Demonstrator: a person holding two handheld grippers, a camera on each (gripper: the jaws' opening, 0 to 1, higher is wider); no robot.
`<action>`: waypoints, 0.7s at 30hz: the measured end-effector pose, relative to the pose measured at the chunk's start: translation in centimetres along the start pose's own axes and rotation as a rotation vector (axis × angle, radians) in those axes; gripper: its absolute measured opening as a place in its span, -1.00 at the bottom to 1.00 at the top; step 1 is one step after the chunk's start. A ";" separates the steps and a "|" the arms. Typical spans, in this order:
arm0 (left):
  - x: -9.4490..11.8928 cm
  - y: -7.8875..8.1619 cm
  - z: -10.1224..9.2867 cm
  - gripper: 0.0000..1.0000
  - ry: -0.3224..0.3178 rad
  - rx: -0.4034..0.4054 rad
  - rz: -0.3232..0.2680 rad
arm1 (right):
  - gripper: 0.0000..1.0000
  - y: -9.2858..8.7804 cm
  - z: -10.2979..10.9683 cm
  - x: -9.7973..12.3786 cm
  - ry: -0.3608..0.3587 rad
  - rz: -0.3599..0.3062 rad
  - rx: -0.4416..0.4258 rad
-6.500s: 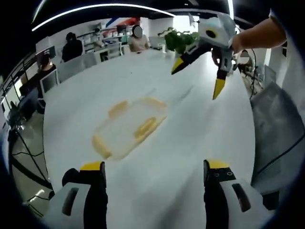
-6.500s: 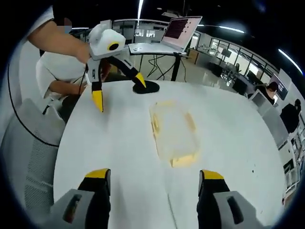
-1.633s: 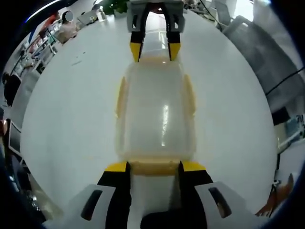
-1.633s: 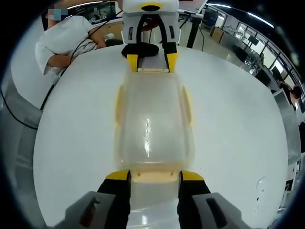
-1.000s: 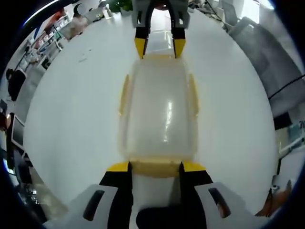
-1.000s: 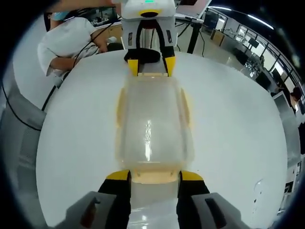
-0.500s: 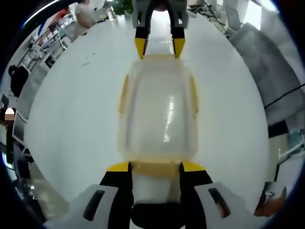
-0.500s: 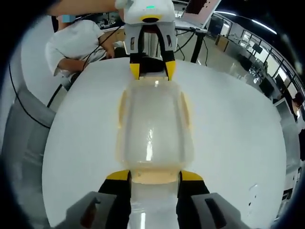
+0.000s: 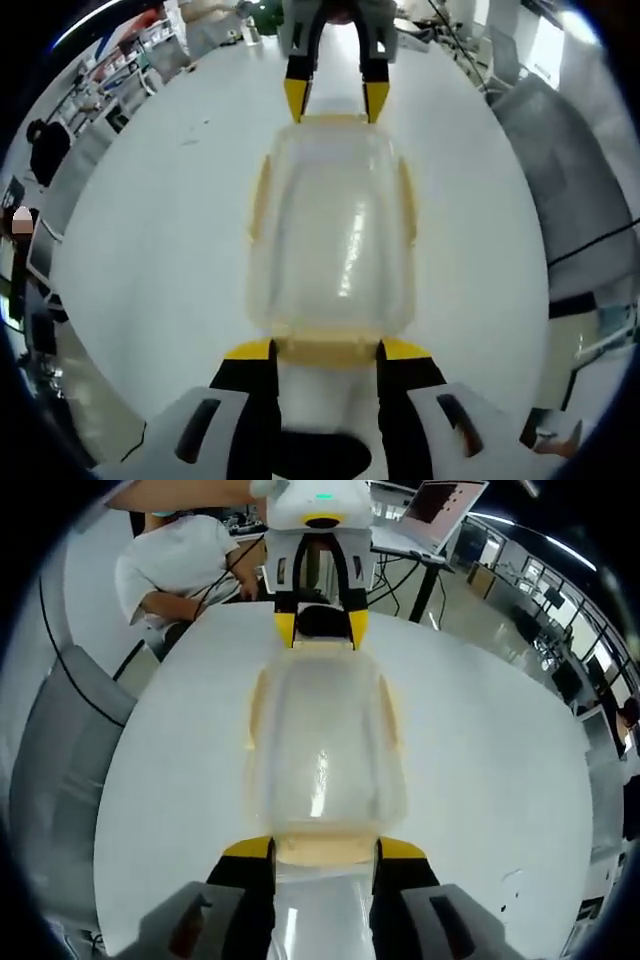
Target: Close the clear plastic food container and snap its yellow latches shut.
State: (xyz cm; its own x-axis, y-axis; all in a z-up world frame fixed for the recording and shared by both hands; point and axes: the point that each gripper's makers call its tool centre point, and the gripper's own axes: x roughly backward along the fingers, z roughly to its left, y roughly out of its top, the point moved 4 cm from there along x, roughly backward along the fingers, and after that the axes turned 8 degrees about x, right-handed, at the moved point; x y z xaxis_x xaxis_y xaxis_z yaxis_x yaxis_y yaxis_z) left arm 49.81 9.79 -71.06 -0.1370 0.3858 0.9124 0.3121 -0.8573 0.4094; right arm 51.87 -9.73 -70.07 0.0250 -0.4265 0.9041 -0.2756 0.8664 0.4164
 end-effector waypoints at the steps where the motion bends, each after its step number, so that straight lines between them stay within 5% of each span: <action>1: 0.1 0.2 -0.1 -0.31 0.001 0.005 -0.003 | -0.32 -0.2 0.0 0.3 0.002 -0.001 0.004; 21: -0.3 5.0 -2.2 -0.32 0.025 0.060 -0.008 | -0.32 -3.7 0.4 3.5 0.025 0.009 0.048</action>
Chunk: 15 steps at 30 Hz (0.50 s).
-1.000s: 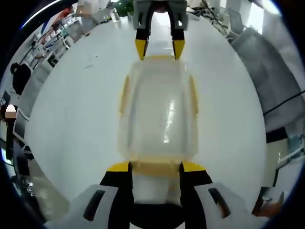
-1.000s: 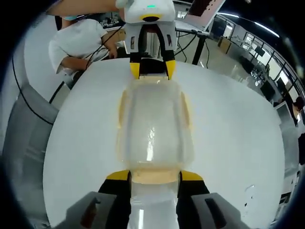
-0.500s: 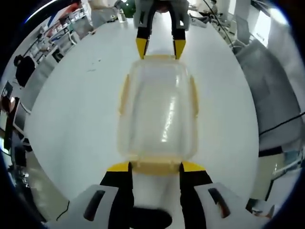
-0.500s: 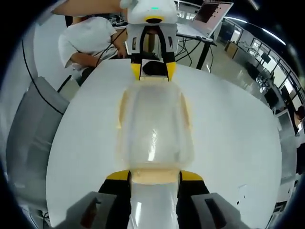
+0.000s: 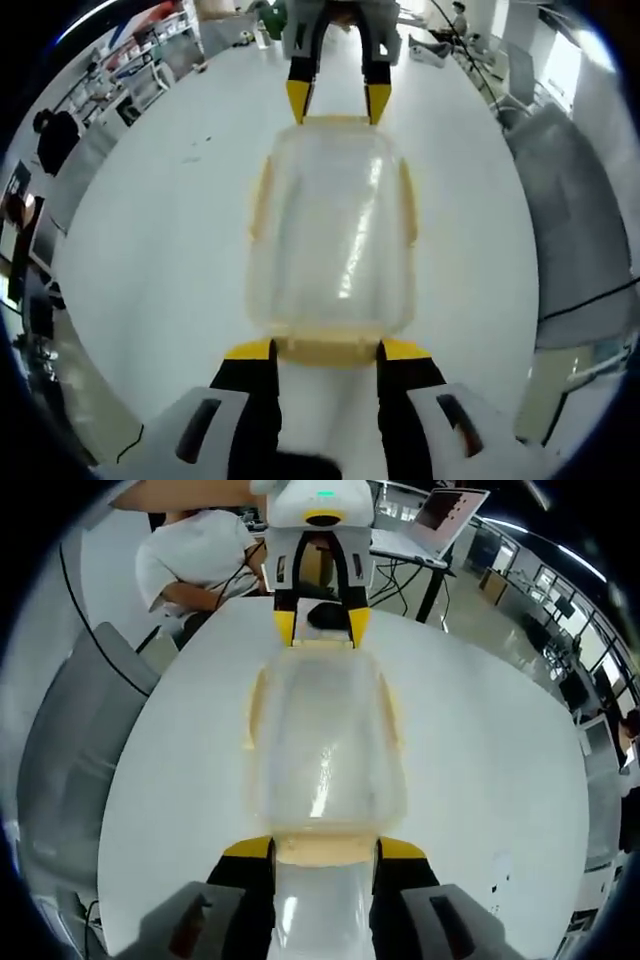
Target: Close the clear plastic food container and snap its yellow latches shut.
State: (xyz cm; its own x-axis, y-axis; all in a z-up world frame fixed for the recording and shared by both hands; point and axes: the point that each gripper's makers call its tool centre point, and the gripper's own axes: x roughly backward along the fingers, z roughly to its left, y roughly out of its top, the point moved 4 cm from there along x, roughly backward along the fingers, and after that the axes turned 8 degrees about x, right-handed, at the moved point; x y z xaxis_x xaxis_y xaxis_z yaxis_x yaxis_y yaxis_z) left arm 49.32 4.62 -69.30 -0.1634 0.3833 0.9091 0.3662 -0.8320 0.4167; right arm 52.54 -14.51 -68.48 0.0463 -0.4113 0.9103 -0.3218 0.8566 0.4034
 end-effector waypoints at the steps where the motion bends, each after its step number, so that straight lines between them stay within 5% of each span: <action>1: -0.1 0.3 -0.2 -0.32 -0.001 0.004 -0.002 | -0.32 -0.3 0.1 0.1 0.002 0.001 0.004; 15: -1.4 3.3 -1.9 -0.32 0.008 0.037 -0.010 | -0.32 -3.3 0.9 2.0 0.014 0.005 0.029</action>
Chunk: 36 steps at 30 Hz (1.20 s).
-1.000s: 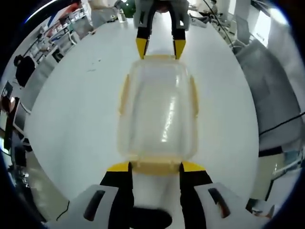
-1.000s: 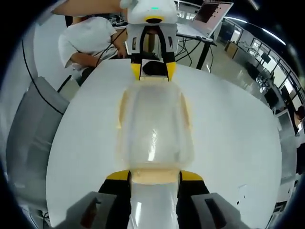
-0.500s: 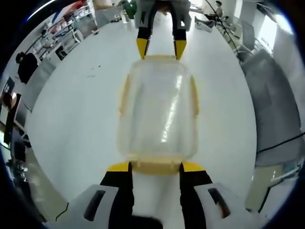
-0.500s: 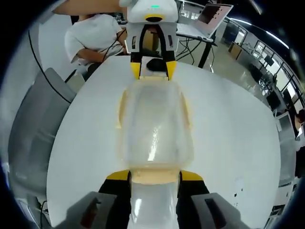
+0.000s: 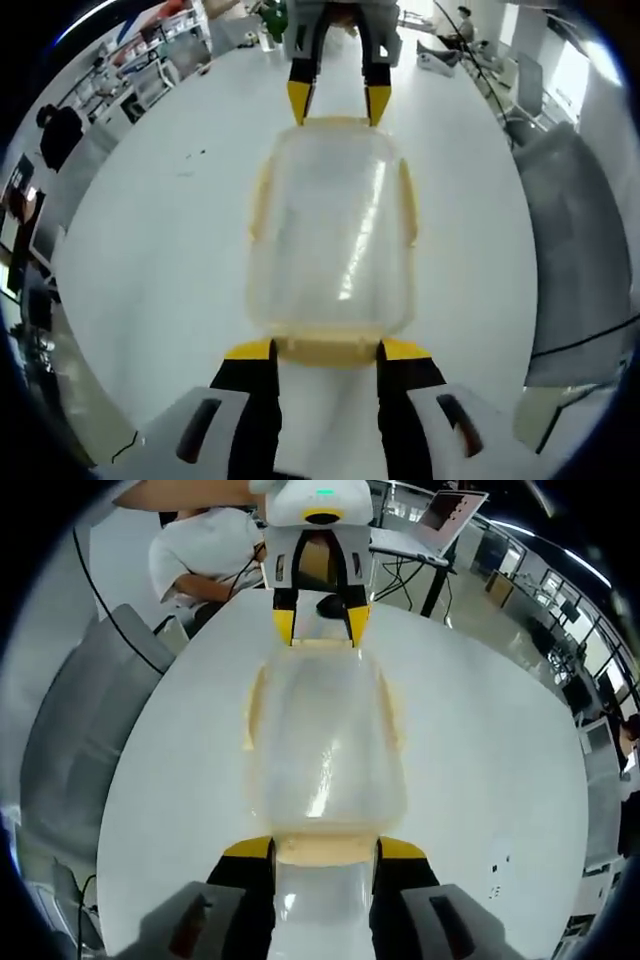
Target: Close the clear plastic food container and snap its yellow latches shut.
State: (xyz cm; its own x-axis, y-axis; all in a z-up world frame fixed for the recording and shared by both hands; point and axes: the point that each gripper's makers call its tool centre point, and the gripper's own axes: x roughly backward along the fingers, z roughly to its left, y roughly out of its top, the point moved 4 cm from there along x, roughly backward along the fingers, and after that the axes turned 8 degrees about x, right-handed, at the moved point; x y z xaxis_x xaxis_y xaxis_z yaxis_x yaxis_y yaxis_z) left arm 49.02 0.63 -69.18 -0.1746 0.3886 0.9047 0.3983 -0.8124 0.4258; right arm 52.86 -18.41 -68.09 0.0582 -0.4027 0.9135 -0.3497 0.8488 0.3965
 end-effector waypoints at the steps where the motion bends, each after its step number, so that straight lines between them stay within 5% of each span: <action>1: -0.1 0.3 -0.2 -0.32 0.001 0.003 -0.003 | -0.32 -0.3 0.0 0.2 0.001 0.002 0.002; 20: -2.1 4.4 -1.6 -0.32 -0.009 0.040 -0.039 | -0.33 -4.8 0.7 2.1 0.016 0.025 0.011; 36: -3.0 6.3 -2.2 -0.32 0.003 0.073 -0.040 | -0.32 -6.4 0.9 3.0 0.025 0.027 0.043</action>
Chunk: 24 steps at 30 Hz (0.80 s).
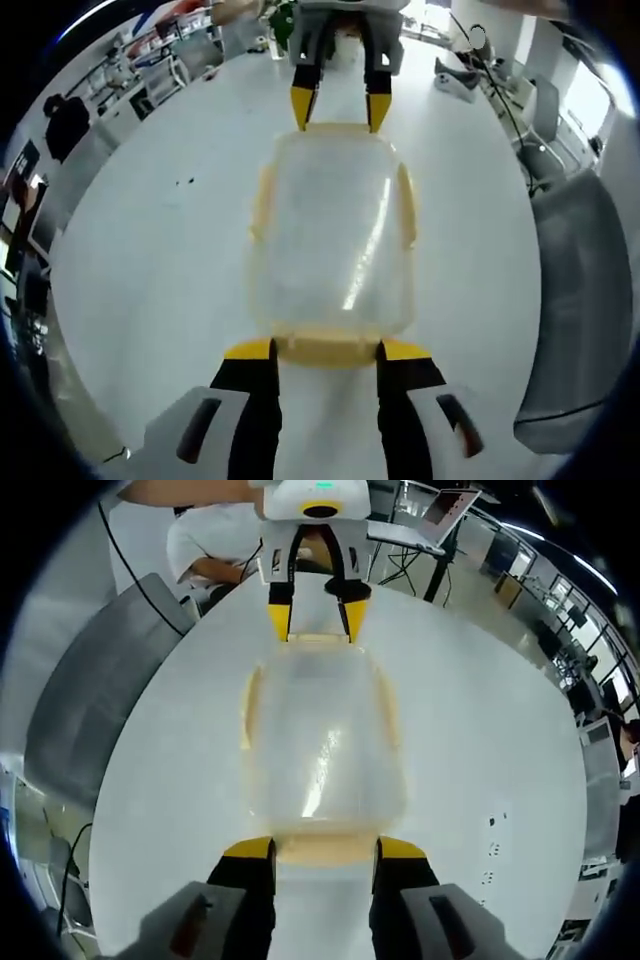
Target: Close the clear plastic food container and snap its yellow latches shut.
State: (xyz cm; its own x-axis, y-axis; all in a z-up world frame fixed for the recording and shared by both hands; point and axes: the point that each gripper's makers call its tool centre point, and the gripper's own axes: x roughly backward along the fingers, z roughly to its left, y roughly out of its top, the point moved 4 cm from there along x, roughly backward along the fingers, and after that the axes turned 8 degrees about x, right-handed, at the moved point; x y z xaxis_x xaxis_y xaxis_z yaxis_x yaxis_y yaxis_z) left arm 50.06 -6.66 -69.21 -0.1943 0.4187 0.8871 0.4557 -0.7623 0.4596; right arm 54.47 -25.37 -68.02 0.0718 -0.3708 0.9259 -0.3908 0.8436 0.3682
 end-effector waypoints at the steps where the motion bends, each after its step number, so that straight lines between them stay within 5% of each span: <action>1: 0.0 0.2 -0.1 -0.32 -0.001 0.002 -0.001 | -0.33 -0.3 -0.1 0.1 0.000 0.001 0.002; 24: -1.8 2.9 -1.0 -0.32 0.014 -0.013 0.001 | -0.32 -3.7 0.7 0.6 -0.002 0.011 -0.007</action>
State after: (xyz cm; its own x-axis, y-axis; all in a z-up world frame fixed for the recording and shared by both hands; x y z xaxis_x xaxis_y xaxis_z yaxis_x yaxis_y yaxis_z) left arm 50.83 -10.12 -69.44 -0.2057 0.4108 0.8882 0.4444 -0.7694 0.4588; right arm 55.35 -28.95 -68.87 0.0661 -0.3626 0.9296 -0.3849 0.8503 0.3590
